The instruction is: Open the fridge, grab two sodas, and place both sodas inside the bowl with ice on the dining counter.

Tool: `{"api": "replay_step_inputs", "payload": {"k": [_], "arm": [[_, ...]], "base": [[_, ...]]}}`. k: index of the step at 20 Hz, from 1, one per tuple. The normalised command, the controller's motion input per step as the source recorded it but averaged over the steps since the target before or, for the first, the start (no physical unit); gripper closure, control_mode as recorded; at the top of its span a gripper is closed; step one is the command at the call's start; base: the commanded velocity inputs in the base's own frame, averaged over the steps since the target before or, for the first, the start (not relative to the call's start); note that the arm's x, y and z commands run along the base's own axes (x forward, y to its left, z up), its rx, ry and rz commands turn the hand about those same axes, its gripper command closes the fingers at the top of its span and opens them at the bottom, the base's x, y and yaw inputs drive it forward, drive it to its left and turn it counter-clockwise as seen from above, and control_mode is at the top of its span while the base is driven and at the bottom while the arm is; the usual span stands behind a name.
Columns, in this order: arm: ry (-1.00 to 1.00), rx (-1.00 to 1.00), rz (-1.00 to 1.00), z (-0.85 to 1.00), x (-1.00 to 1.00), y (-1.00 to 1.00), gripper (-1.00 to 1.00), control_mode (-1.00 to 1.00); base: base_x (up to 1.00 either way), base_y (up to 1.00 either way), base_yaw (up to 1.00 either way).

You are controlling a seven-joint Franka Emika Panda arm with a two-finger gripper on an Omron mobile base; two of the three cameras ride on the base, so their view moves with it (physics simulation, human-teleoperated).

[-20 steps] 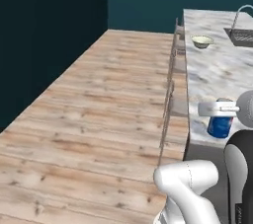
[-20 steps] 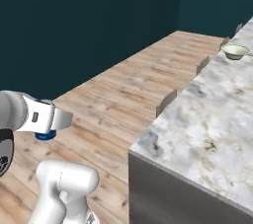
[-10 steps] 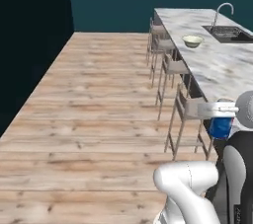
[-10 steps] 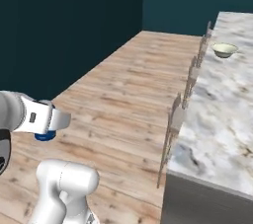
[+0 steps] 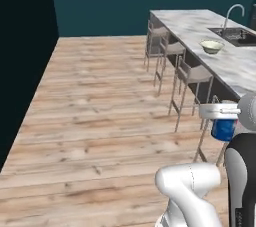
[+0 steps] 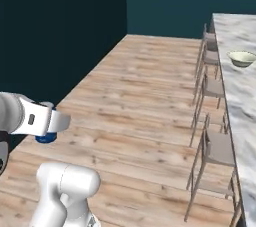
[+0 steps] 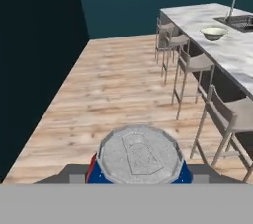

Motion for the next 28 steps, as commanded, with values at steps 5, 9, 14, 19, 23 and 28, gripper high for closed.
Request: {"api": "replay_step_inputs", "payload": {"k": [5,9,14,19,23,28], "arm": [[0.00,0.00,0.00,0.00,0.00,0.00,1.00,1.00],[0.00,0.00,0.00,0.00,0.00,0.00,1.00,1.00],[0.00,0.00,0.00,0.00,0.00,0.00,1.00,1.00],[0.00,0.00,0.00,0.00,0.00,0.00,1.00,1.00],[0.00,0.00,0.00,0.00,0.00,0.00,1.00,1.00],[0.00,0.00,0.00,0.00,0.00,0.00,1.00,1.00]], "base": [[0.94,0.76,-0.30],[0.80,0.61,-0.39],[0.69,0.52,-0.46],[0.63,0.48,-0.49],[0.71,0.58,-0.47],[0.81,0.63,-0.44]]}}
